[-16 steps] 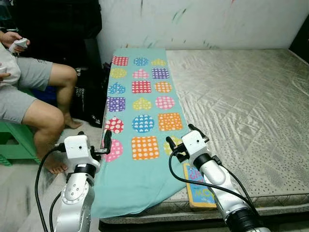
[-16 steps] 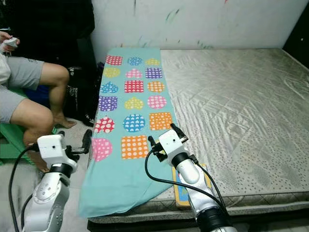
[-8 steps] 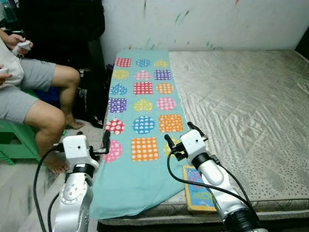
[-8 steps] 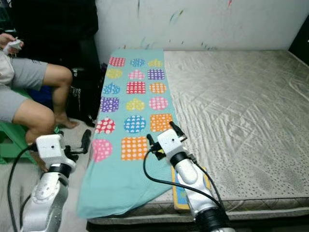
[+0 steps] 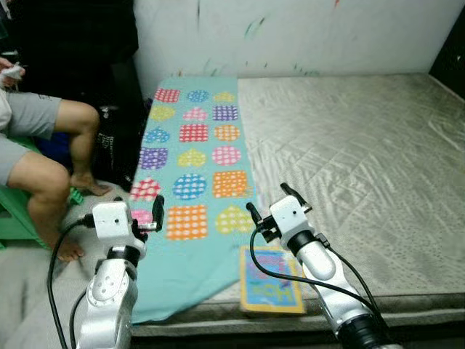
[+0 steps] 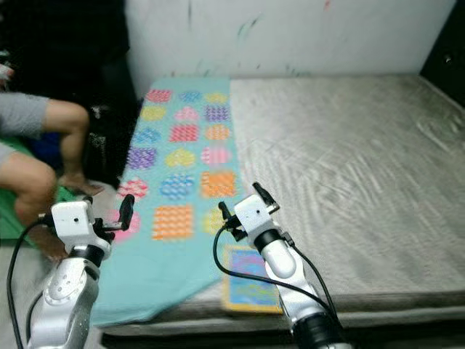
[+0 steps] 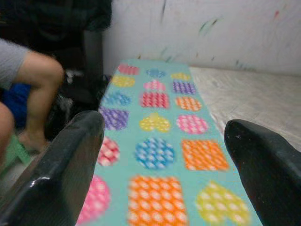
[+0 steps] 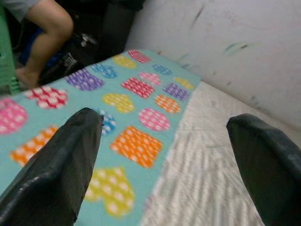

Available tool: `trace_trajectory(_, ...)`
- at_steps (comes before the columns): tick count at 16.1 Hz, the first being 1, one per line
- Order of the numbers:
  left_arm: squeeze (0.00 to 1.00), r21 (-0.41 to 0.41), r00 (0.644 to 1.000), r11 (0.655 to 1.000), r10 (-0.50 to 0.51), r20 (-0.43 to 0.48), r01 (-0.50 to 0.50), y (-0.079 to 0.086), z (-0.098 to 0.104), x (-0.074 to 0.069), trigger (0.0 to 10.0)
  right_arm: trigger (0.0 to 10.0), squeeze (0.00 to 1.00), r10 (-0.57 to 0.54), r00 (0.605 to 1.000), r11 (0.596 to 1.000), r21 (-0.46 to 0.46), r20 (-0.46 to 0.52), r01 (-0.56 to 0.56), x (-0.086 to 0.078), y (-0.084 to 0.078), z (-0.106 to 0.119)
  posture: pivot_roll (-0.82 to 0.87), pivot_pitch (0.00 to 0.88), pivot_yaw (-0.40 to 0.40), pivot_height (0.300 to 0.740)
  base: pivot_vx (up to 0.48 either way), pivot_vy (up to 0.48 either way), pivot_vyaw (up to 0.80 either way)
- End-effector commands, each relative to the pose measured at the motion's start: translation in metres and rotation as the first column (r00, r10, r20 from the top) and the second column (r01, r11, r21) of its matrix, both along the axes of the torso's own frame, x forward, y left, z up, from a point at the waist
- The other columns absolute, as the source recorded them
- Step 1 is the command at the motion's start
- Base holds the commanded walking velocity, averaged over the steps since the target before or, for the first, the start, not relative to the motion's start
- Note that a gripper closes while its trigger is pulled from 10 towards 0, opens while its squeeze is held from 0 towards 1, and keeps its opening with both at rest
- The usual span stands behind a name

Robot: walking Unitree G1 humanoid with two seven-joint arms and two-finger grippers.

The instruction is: Clean up the room

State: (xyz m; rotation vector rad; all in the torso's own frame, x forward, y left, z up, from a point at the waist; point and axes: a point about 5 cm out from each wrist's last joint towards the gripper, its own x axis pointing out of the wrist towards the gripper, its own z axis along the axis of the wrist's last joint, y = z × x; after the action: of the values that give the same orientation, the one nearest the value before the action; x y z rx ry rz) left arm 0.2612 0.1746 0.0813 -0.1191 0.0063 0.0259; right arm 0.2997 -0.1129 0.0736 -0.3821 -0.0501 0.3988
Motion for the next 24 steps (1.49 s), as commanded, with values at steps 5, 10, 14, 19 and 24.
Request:
trace_trajectory(5,0.0,0.013,1.0,1.0,-0.013,0.002,0.013,-0.0013,0.0019,0.0018,10.0,10.0,0.0,-0.004,1.0,1.0,0.002,0.02,0.004,0.0011,-0.0009,0.0038,-0.12,0.0,0.042,0.74,0.0,-0.329,0.0)
trace_trajectory(10,0.0,0.001,1.0,1.0,-0.01,0.008,0.01,-0.0027,0.0015,0.0005,10.0,10.0,0.0,0.0,1.0,1.0,-0.009,0.02,0.0,0.0011,-0.0018,0.0032,-0.12,0.0,0.036,0.74,0.0,-0.061,0.0)
trace_trajectory(14,0.0,0.002,1.0,1.0,-0.013,0.013,0.013,-0.0035,0.0023,0.0018,10.0,10.0,0.0,0.003,1.0,1.0,-0.013,0.022,-0.003,0.0006,-0.0014,0.003,-0.13,0.0,0.038,0.74,0.0,0.0,0.0)
trace_trajectory(19,0.0,0.003,1.0,1.0,-0.017,0.009,0.017,-0.0052,0.0018,0.0023,10.0,10.0,0.0,0.0,1.0,1.0,-0.018,0.024,0.0,0.0003,-0.0027,0.0024,-0.13,0.0,0.04,0.74,0.0,0.0,0.0)
trace_trajectory(24,0.0,0.016,0.998,0.999,-0.05,0.038,0.049,-0.0056,0.0049,0.0016,10.0,10.0,0.0,0.001,1.0,1.0,-0.012,0.025,-0.001,0.0004,-0.0023,0.0029,-0.12,0.0,0.04,0.74,0.0,0.0,0.0)
